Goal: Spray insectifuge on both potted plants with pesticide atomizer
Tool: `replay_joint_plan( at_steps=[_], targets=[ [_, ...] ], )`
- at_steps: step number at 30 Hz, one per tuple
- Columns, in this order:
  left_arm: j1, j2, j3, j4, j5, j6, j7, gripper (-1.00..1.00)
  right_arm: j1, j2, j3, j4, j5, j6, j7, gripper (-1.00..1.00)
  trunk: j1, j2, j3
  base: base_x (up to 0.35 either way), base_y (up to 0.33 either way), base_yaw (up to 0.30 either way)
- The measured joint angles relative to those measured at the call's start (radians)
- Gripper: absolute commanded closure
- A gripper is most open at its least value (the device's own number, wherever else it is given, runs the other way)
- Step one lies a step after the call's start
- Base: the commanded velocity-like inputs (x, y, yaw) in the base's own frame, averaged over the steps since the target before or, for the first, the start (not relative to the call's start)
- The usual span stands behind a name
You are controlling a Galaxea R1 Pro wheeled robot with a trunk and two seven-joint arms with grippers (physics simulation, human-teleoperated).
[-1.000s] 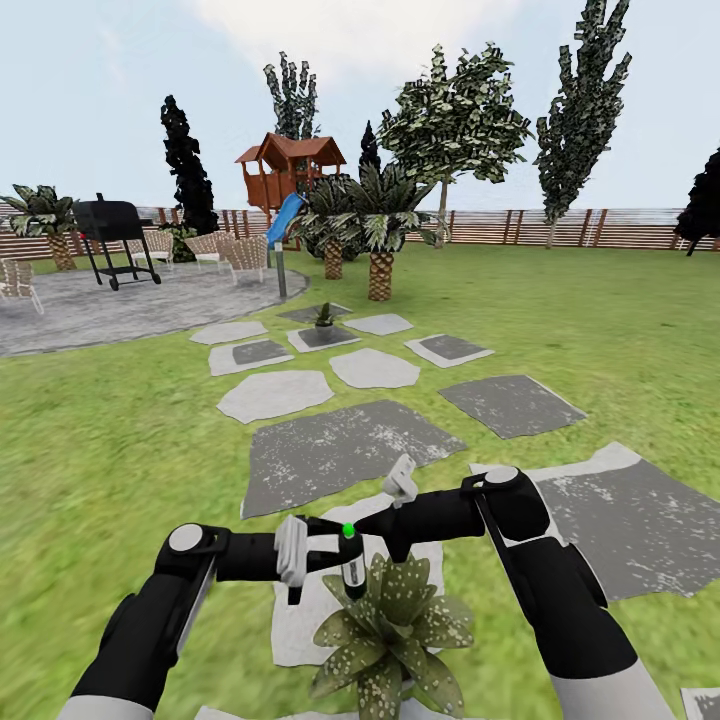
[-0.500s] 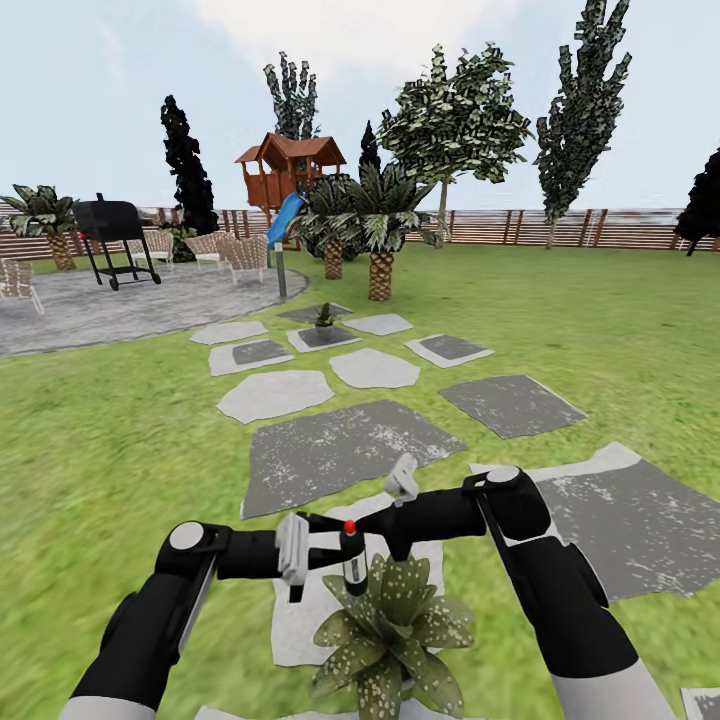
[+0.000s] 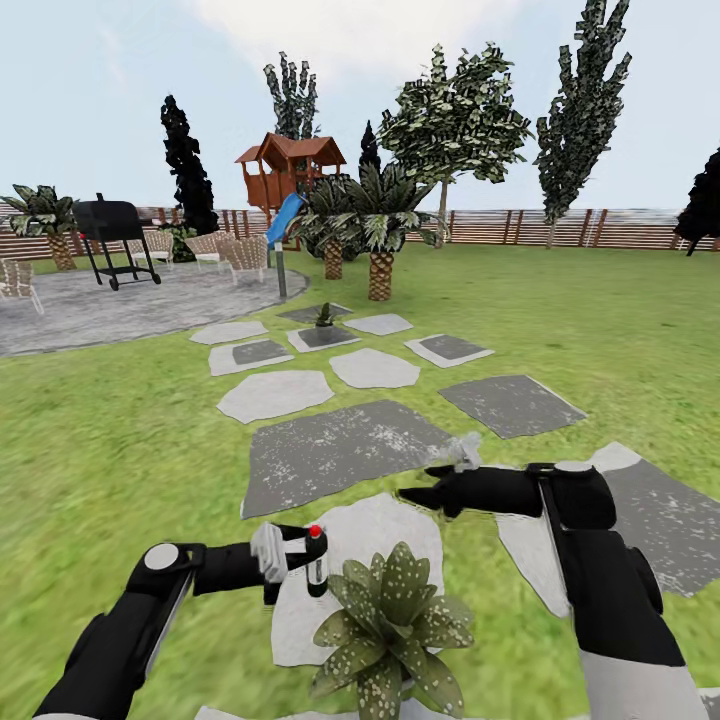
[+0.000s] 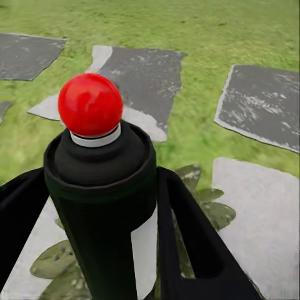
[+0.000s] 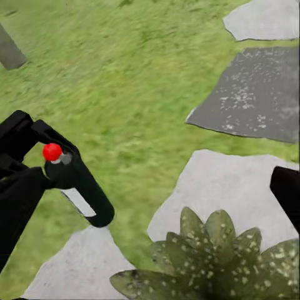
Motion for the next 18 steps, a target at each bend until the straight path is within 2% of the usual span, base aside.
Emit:
replay_joint_plan(
  at_steps=[2,4,7,8,9,10,12,13,15,17,18],
  targets=[
    [0.016,0.001,0.032,0.006,0.003,0.002,0.033,1.0,0.001,0.0,-0.051,0.0,0.003,-0.004,-0.081,-1.0,0.0,0.0,0.0,0.0,0.0,0.0],
    [0.027,0.0,0.09,0.008,0.004,0.003,0.043,1.0,0.004,0.0,-0.086,0.0,0.004,-0.046,-0.24,-1.0,0.0,0.0,0.0,0.0,0.0,0.0],
    [0.043,0.001,0.128,0.005,0.004,-0.001,0.049,1.0,0.01,0.001,-0.152,0.006,0.004,-0.107,-0.443,-1.0,0.0,0.0,0.0,0.0,0.0,0.0],
    [0.052,0.001,0.151,0.001,0.005,-0.004,0.053,1.0,0.011,-0.001,-0.204,0.015,0.006,-0.123,-0.519,-1.0,0.0,0.0,0.0,0.0,0.0,0.0],
    [0.054,0.0,0.166,0.0,0.006,-0.005,0.053,1.0,0.012,-0.005,-0.236,0.02,0.004,-0.128,-0.543,-1.0,0.0,0.0,0.0,0.0,0.0,0.0],
    [0.057,-0.001,0.187,-0.001,0.007,-0.006,0.053,1.0,0.012,-0.023,-0.276,0.038,0.007,-0.137,-0.563,-1.0,0.0,0.0,0.0,0.0,0.0,0.0],
    [0.063,0.0,0.217,-0.003,0.008,-0.007,0.052,1.0,0.01,-0.053,-0.319,0.094,0.002,-0.144,-0.578,-1.0,0.0,0.0,0.0,0.0,0.0,0.0],
    [0.076,0.001,0.254,-0.004,0.007,-0.009,0.05,1.0,0.01,-0.068,-0.334,0.148,0.002,-0.168,-0.584,-1.0,0.0,0.0,0.0,0.0,0.0,0.0],
    [0.087,0.001,0.302,-0.007,0.008,-0.012,0.047,1.0,0.015,-0.077,-0.344,0.227,0.002,-0.24,-0.592,-1.0,0.0,0.0,0.0,0.0,0.0,0.0],
    [0.091,0.0,0.325,-0.014,0.008,-0.012,0.045,1.0,0.051,-0.085,-0.36,0.344,0.002,-0.343,-0.628,-1.0,0.0,0.0,0.0,0.0,0.0,0.0],
    [0.094,-0.001,0.333,-0.024,0.008,-0.012,0.045,1.0,0.077,-0.088,-0.37,0.408,0.003,-0.407,-0.669,-1.0,0.0,0.0,0.0,0.0,0.0,0.0]
  ],
)
